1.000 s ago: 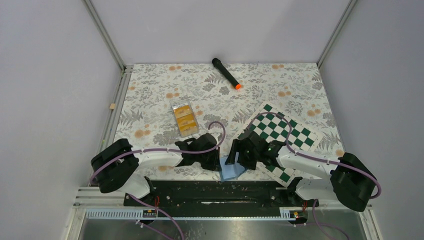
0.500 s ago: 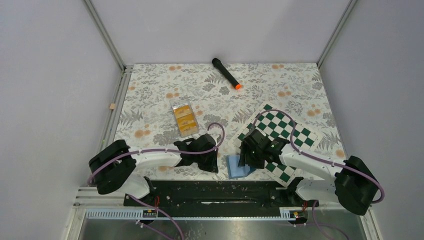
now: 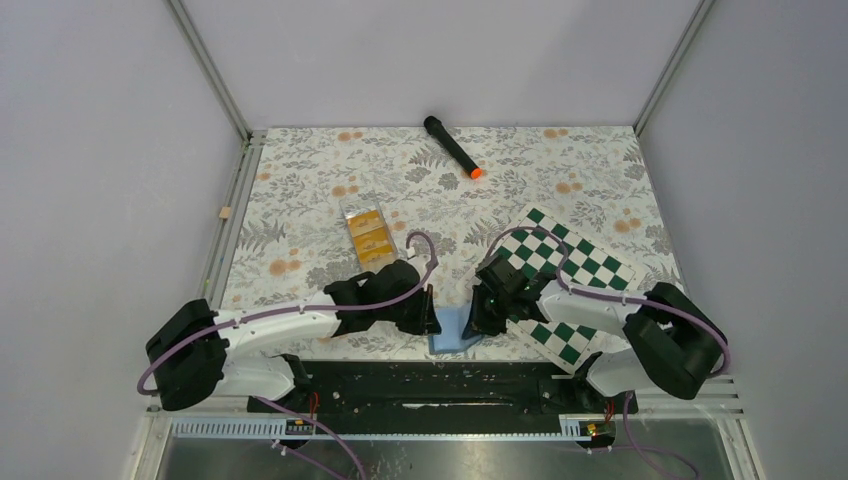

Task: Put the credit cards into the card holder
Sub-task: Turn over the card slot in the card holder.

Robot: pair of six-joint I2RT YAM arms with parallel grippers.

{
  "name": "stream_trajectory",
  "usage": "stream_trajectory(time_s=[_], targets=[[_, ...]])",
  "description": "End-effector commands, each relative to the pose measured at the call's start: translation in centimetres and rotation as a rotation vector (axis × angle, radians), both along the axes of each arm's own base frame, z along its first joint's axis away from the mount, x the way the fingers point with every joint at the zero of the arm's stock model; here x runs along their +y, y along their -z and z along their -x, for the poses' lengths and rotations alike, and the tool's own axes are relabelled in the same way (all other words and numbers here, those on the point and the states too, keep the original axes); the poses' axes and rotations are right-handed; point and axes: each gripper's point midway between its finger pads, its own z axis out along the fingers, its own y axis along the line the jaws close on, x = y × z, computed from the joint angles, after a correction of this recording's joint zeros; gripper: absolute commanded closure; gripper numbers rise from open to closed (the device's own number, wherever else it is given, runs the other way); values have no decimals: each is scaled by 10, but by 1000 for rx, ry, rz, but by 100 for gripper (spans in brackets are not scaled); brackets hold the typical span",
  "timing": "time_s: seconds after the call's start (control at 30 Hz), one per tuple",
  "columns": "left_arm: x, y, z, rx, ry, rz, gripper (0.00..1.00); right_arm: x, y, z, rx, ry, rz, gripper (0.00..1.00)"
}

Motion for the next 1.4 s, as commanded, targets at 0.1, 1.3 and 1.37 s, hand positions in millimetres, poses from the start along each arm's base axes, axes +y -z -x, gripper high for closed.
stream_trajectory(time_s=[0.1, 1.3, 1.37], targets=[[-14, 10, -6, 18, -40, 47, 100, 67, -10, 11, 89, -33, -271, 89], [-18, 10, -1, -25, 59, -62, 94, 7, -86, 2, -207, -285, -5, 52], [-18, 5, 0, -27, 59, -54, 93, 19, -94, 2, -211, -281, -79, 65]])
